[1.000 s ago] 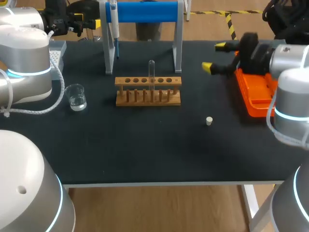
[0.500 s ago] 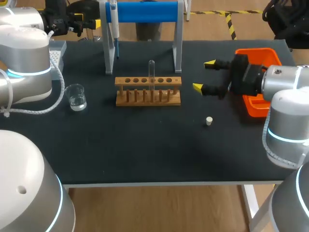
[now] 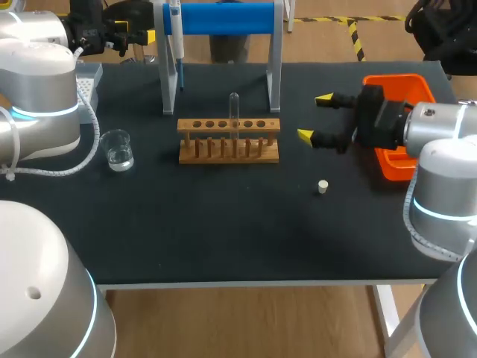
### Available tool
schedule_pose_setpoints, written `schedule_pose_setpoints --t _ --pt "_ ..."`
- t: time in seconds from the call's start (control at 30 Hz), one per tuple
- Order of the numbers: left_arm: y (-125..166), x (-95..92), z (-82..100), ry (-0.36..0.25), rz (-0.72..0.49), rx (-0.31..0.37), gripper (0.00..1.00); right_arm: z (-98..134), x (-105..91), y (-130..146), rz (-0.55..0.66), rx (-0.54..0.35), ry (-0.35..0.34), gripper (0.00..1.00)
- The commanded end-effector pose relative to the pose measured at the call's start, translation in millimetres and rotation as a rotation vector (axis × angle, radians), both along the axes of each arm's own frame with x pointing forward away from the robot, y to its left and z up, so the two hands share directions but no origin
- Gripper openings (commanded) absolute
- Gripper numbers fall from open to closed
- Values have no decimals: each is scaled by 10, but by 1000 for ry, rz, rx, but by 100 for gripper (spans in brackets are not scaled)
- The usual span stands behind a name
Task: Invert the test tube, pick up the pipette, mount the tip to pipette, aspirate from beaker and dispense into the tube, eject the tip, return the pipette, and cap with the stopper.
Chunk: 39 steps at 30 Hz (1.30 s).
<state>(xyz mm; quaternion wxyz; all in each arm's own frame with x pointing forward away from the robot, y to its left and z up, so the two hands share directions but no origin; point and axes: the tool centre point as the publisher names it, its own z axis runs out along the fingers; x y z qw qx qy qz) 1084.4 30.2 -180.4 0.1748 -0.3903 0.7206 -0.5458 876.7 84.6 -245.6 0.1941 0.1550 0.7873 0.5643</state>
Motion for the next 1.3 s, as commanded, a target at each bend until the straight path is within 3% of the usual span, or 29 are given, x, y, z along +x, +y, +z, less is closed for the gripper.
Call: schedule_pose_setpoints --t 0.03,0.33,0.57,0.87,0.93,1.3 --pt "-58 -153 -39 -15 -5 1 100 0 -11 -5 -1 0 -1 100" --pt "-353 -831 -70 -118 -83 51 100 0 -11 -5 -1 0 -1 100" --pt "-510 -1197 -172 -180 -149 75 100 0 -11 -5 -1 0 -1 100" --pt "-671 -1446 -292 -224 -262 105 100 0 -11 -5 -1 0 -1 100" --pt "-678 -1479 -324 -233 -257 82 100 0 -11 -5 -1 0 -1 100" --pt "-729 -1641 -488 -208 -268 87 100 0 -11 -5 -1 0 -1 100"
